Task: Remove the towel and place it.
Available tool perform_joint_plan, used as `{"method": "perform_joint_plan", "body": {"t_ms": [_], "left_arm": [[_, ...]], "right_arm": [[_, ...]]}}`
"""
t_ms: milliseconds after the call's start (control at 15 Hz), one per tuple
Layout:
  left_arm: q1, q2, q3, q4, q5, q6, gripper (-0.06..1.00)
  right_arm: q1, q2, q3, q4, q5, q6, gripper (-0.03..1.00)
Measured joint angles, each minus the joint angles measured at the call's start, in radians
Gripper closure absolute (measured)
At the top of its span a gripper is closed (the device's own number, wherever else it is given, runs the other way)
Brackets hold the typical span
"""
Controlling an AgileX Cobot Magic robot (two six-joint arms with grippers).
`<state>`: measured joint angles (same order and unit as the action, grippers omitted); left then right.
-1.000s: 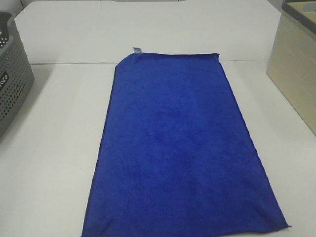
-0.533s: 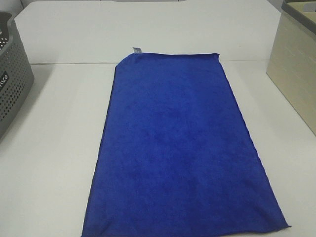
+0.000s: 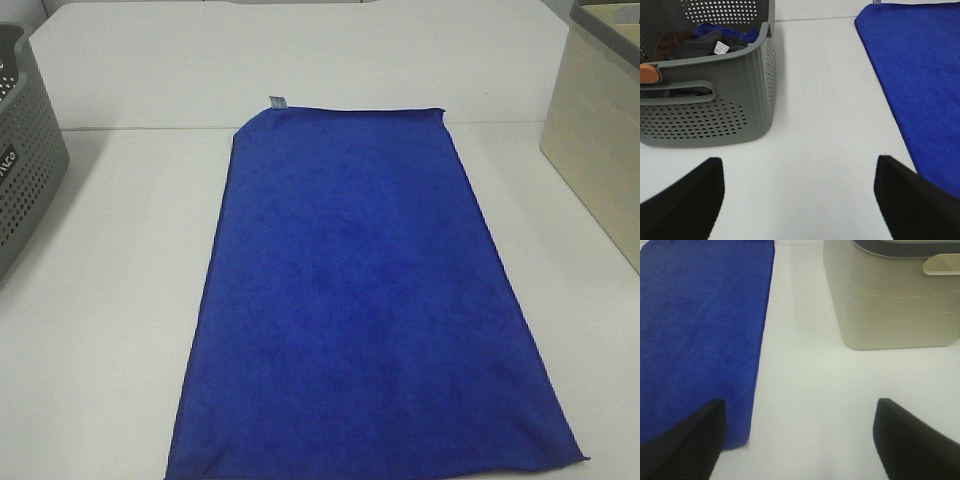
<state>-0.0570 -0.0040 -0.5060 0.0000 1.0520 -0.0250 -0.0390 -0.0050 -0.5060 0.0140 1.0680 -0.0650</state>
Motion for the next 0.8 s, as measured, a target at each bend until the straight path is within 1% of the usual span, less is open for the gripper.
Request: {"method": "perform_joint_plan", "body": {"t_ms": [200,800], "left_arm": [[0.000,0.000,0.000,0.021,0.000,-0.038,0.17],[0.000,0.000,0.000,0.021,0.000,-0.039,0.17]], "right_arm": [[0.000,0.000,0.000,0.001,0.000,0.000,0.19],[0.001,0.000,0.000,0.001,0.000,0.000,0.19]]}}
